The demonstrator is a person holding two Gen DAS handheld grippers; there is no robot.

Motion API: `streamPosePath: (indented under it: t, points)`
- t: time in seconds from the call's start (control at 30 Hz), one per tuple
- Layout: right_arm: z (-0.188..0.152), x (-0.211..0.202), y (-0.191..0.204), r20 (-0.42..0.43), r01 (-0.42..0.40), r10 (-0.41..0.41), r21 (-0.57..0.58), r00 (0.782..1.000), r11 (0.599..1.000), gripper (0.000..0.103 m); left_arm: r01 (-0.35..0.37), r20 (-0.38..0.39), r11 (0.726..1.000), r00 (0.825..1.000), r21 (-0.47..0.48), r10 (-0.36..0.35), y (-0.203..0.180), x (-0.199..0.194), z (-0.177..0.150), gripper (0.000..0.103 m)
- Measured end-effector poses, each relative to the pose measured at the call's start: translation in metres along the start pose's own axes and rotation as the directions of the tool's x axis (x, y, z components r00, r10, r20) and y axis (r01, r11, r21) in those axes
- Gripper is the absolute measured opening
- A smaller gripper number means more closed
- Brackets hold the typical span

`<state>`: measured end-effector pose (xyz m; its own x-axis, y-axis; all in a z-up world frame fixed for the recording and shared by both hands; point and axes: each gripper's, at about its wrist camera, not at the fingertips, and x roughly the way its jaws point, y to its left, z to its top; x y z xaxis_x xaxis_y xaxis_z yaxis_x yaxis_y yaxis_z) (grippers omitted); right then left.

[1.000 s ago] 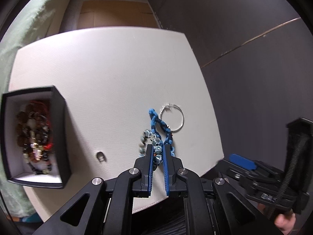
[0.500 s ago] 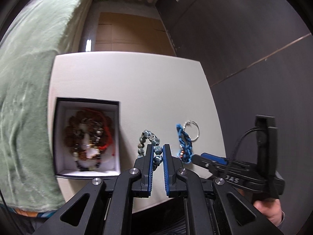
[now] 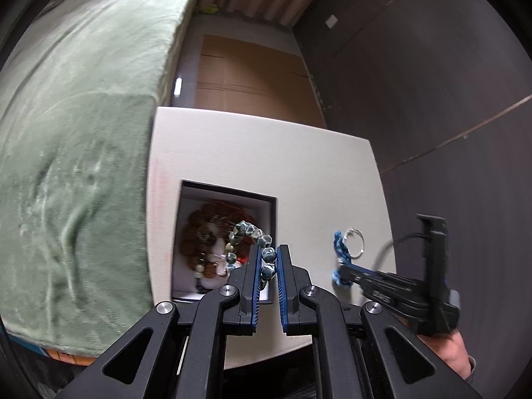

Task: Organize jewelry
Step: 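Open the left gripper over the box while right carries the blue braided bracelet in and releases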

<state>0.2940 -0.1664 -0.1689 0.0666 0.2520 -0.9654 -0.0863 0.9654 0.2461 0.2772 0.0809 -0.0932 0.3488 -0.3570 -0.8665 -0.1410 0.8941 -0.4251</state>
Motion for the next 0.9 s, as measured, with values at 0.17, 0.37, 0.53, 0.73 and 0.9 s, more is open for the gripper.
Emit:
streamPosePath:
  t: [0.17,0.37,0.53,0.73,0.9]
  points:
    - [0.0,-0.027,0.007,0.051,-0.038,0.038,-0.016,0.998,0.999,0.006,0.021,-0.037,0.999,0.999,-0.024,-0.022,0.004,0.006,0.005,0.021]
    - [0.005,-0.055,0.023,0.093,-0.075,0.08,-0.056,0.992,0.996,0.006,-0.017,0.003,0.999,1.0,-0.046,0.017,0.015,-0.002,0.002,0.055]
    - [0.007,-0.065,0.052,0.11,-0.107,0.119,-0.107,0.987,0.988,0.006,-0.03,0.01,0.995,0.999,-0.095,0.031,0.036,-0.012,-0.001,0.055]
    - [0.008,-0.073,0.094,0.102,-0.158,0.179,-0.186,0.979,0.97,0.006,-0.047,0.029,0.99,0.998,-0.133,0.051,0.054,-0.023,-0.007,0.055]
    - [0.008,-0.077,0.129,0.084,-0.199,0.226,-0.25,0.971,0.948,0.006,-0.055,0.047,0.985,0.997,-0.164,0.064,0.067,-0.033,-0.009,0.055]
